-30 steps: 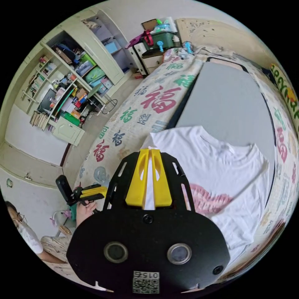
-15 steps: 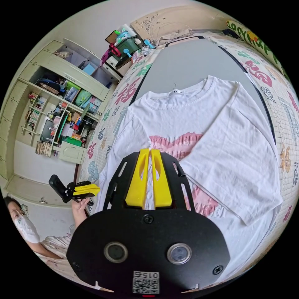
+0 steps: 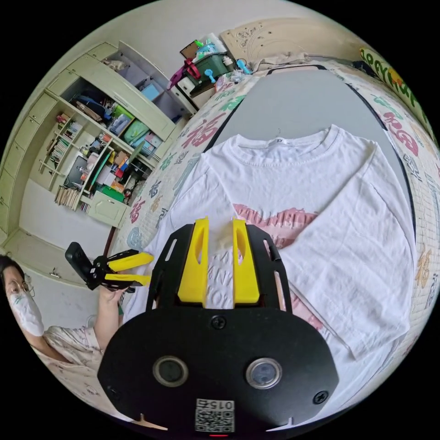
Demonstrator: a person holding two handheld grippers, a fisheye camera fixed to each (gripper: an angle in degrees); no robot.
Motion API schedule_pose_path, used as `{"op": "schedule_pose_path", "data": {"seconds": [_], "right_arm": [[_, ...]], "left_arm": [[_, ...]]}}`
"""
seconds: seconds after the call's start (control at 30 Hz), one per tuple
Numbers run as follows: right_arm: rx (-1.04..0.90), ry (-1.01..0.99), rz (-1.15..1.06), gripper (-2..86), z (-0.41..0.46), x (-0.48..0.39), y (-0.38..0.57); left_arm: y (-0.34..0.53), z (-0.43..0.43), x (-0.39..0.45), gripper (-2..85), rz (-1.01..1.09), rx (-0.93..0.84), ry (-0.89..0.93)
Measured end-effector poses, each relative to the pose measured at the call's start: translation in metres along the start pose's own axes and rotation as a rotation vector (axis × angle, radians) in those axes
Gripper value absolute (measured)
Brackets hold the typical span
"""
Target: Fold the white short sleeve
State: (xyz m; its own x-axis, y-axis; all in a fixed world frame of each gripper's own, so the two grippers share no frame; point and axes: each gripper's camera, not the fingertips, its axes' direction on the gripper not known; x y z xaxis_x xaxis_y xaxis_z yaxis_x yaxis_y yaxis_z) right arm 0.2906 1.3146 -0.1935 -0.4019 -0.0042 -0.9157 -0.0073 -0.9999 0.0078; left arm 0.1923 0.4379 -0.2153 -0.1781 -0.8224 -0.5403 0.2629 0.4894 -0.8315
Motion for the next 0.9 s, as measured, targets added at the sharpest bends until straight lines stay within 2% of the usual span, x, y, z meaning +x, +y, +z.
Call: {"op": "schedule_pose_path", "data": {"seconds": [0.23,0.47,0.67,0.8,0.9], "right_arm": [[-0.036,0.103,-0.054,4.0,-0.006,-0.039,0.01],[-0.021,0.106,-0.004,-0.2,-0.02,-0.062,0.015],[-0.011,0.19,0.015,-0.2,-0.032,-0.085,0.019],[0.03,0.156,-0.013,0.9,-0.043,-0.101,0.024],[-0.011,0.099,-0.043,6.0,-0.042,-0.119,0.024]], "left_arm": [[-0.022,-0.001,-0.032,9.8,-0.063,0.013,0.08],[-0.041,0.005,-0.037,5.0,-0.056,-0.026,-0.023],[-0.044,-0.006,-0.062,0.9,-0.071,-0.029,0.018],[-0.051,-0.009,-0.063,0.1,-0.036,-0.048,0.019],[-0.052,-0.008,-0.063,0.1,-0.008,-0.072,-0.004]]}}
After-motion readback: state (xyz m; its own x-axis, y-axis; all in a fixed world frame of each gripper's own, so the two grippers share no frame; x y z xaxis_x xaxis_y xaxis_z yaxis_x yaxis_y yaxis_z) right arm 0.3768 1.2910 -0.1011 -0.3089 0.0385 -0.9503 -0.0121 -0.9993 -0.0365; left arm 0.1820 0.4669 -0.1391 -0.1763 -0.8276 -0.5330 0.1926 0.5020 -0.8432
